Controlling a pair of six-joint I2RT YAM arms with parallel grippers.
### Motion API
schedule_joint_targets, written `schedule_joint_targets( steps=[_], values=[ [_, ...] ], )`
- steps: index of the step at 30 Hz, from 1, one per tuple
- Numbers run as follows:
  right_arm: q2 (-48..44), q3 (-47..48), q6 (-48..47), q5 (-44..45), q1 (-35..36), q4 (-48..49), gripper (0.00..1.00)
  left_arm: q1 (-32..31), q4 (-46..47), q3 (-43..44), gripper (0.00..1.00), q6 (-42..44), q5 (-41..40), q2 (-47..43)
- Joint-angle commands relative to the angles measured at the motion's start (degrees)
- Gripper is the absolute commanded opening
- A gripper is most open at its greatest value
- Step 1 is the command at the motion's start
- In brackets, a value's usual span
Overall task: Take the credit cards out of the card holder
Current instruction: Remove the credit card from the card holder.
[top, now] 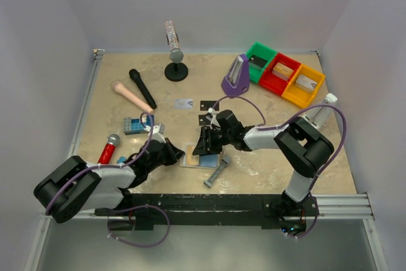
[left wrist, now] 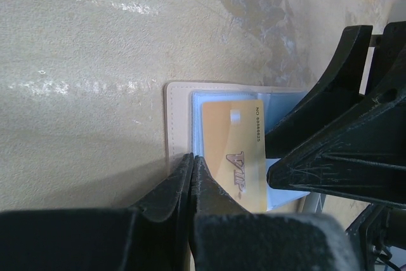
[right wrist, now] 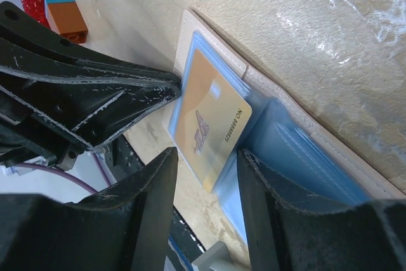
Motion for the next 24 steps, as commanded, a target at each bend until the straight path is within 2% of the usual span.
schedule_joint_targets(
  steps=[1, 9, 24],
  values=[
    [0.30, -1.68, 2.43, -1.68, 0.17, 5.00, 0.46, 0.20, 1.78, -1.73, 0.00, -1.57, -0.74, 0.39],
    [-1.01, -4.15, 5.33, -2.82, 0.26, 11.06, 0.45, 0.20, 2.22, -3.58, 0.00, -2.71, -2.42, -0.14],
    [-0.49, -4.76, 8.85, -4.85, 0.26, 16.60, 0.45, 0.20, -0.60, -4.63, 0.00, -3.24, -4.79, -3.57]
  ],
)
